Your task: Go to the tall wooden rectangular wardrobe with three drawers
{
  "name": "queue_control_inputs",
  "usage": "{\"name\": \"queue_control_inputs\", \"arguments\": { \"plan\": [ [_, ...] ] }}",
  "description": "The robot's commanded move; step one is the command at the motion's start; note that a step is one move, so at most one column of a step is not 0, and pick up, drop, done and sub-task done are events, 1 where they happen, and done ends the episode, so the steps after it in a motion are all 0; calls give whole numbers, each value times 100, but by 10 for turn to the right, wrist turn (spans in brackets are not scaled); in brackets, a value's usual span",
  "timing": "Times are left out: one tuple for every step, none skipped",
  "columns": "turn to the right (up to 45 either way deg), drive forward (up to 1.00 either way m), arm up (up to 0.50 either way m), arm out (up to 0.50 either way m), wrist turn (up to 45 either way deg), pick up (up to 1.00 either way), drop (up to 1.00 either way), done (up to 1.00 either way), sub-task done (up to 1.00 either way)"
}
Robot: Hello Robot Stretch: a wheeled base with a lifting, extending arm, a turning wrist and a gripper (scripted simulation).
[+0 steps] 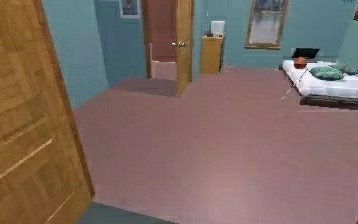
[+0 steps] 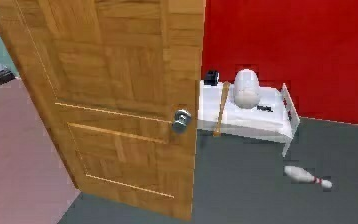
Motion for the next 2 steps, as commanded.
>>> {"name": "queue_control_inputs", "arguments": {
  "plan": [
    [0,100,0,0,0,0,0,0,0],
    [-90,0,0,0,0,0,0,0,0]
  ]
}}
